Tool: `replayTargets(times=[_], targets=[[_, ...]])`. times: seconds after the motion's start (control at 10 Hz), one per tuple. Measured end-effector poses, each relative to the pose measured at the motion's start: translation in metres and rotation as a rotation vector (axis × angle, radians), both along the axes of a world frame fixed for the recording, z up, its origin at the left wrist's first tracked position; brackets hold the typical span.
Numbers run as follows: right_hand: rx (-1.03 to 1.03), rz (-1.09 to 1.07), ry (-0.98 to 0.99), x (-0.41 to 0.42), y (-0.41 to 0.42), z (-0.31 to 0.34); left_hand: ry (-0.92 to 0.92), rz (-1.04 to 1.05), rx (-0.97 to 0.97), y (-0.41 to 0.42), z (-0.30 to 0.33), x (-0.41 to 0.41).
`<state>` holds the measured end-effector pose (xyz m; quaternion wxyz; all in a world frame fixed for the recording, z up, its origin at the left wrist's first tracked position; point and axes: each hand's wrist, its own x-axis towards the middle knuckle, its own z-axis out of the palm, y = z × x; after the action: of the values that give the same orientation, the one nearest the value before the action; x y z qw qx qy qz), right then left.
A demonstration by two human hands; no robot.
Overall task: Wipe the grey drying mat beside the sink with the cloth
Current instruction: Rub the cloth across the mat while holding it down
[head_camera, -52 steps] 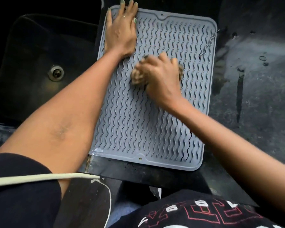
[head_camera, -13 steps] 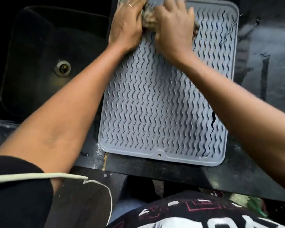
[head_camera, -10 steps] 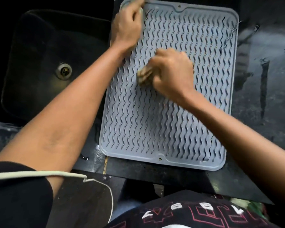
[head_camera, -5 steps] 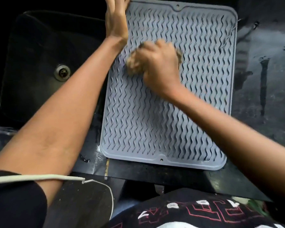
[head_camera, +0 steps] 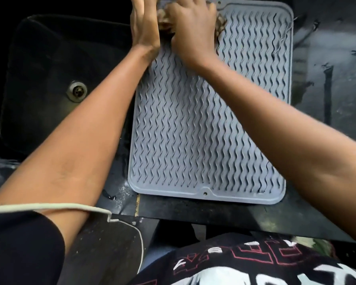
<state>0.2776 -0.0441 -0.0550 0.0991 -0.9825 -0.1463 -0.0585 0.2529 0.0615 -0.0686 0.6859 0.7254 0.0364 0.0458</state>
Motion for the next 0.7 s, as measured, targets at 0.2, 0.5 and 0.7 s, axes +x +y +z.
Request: replayTargets(times=[0.2,0.5,0.7], targets=[[0.245,0.185,-0.048,-0.134,-0.01,-0.001,0.059,0.136,0.07,0.003,0.009,0.021],[0.437,-0.073,0.036,-0.09,-0.035,0.026,0.12,-0.023,0.296,-0.006,0.008,0.0],[0.094,-0.069,0.06,-0.079,-0.036,0.011,0.096,-0.099,0.611,-0.008,-0.006,-0.029]])
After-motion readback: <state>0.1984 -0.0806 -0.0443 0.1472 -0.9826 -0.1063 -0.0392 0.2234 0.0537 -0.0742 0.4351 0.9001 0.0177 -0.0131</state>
